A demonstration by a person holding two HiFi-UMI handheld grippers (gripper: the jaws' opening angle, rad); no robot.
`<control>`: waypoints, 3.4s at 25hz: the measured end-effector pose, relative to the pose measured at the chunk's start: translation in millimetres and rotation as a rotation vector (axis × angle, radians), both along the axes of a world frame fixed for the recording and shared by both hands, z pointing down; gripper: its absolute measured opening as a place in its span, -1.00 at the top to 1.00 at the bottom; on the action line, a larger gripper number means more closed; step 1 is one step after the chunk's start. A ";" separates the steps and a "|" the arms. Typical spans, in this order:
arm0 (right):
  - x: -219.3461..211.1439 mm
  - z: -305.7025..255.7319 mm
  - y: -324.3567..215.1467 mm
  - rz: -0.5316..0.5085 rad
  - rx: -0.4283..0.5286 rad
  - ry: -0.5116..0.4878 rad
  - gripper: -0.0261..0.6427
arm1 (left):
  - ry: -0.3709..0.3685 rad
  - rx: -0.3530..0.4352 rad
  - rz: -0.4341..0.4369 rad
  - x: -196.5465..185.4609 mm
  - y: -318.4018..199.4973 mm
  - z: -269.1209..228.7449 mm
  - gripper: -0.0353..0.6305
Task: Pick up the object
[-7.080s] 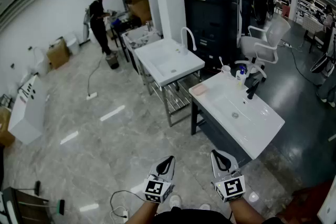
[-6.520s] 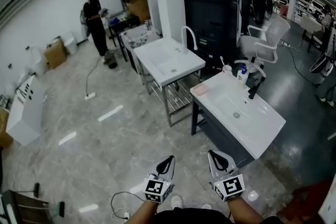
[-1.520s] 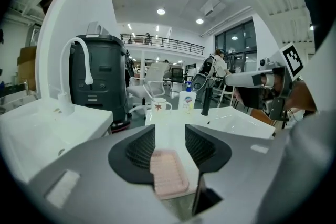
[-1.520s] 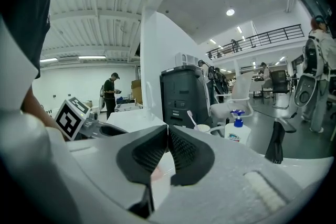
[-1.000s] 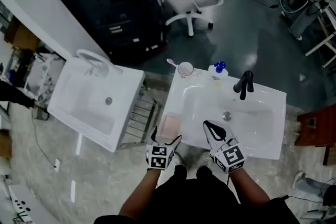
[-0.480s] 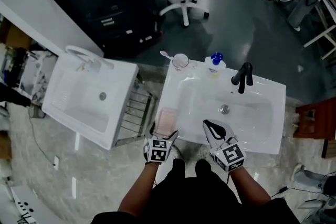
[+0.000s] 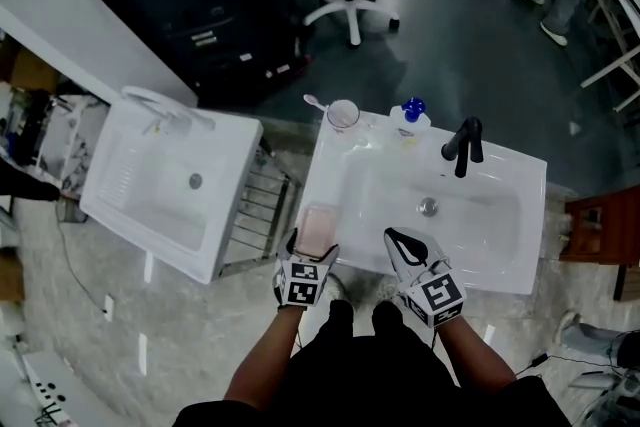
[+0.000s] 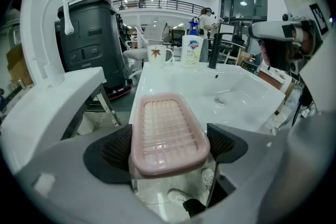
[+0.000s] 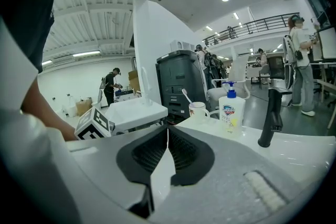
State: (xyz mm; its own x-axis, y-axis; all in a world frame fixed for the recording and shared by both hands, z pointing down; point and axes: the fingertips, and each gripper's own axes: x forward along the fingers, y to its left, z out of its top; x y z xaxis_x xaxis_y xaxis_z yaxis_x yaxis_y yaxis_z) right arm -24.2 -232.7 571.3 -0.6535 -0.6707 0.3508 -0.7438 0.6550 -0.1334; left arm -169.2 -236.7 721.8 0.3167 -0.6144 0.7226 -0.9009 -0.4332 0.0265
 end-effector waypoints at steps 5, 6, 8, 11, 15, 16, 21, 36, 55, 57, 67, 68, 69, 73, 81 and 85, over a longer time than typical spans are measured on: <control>-1.3 -3.2 -4.6 -0.004 0.021 -0.003 0.89 | 0.001 0.011 -0.013 0.1 -0.2 -0.1 -0.50; -0.7 -3.6 -5.8 0.000 0.026 0.001 0.89 | -0.003 0.015 -0.015 -0.2 -0.3 -0.4 -0.50; 0.9 -3.7 -8.0 0.008 0.032 0.009 0.89 | -0.007 0.023 -0.018 -0.7 -0.8 -2.2 -0.50; 3.8 -5.1 -10.5 0.016 0.033 0.010 0.89 | 0.000 0.036 -0.021 0.0 -3.0 -9.1 -0.50; 8.8 -7.0 -13.4 0.027 0.039 0.005 0.89 | -0.001 0.058 -0.020 1.1 -9.6 -25.3 -0.50; 10.4 -7.4 -14.3 0.031 0.041 0.004 0.89 | 0.002 0.067 -0.020 2.1 -12.0 -30.6 -0.50; 16.1 -11.5 -17.9 0.037 0.088 0.042 0.89 | 0.026 0.134 -0.024 7.4 -24.5 -61.7 -0.50; 40.3 -56.8 -36.6 0.114 0.205 -0.006 0.89 | 0.081 0.405 -0.025 20.4 -59.2 -184.1 -0.50; 50.2 -134.8 -51.7 0.139 0.407 -0.076 0.91 | 0.163 0.640 0.001 32.2 -60.8 -275.9 -0.50; 48.9 -139.1 -50.7 0.131 0.423 -0.073 0.92 | 0.164 0.644 0.001 32.3 -60.5 -276.9 -0.50; 41.0 -135.4 -44.9 0.104 0.419 -0.034 0.92 | 0.163 0.643 0.005 31.0 -56.3 -274.1 -0.50; 40.1 -133.0 -43.4 0.102 0.418 -0.024 0.92 | 0.163 0.641 0.007 31.0 -56.1 -273.8 -0.50; 39.9 -131.3 -41.8 0.103 0.418 -0.017 0.92 | 0.163 0.641 0.009 30.9 -56.2 -273.5 -0.50; 43.4 -130.4 -39.6 0.117 0.434 0.000 0.92 | 0.164 0.649 0.009 30.4 -58.0 -273.6 -0.50; 45.3 -135.3 -35.2 0.132 0.441 0.001 0.92 | 0.163 0.648 0.023 34.3 -53.9 -273.6 -0.50; 47.0 -136.1 -33.5 0.134 0.442 0.004 0.92 | 0.163 0.646 0.023 36.1 -51.9 -272.4 -0.50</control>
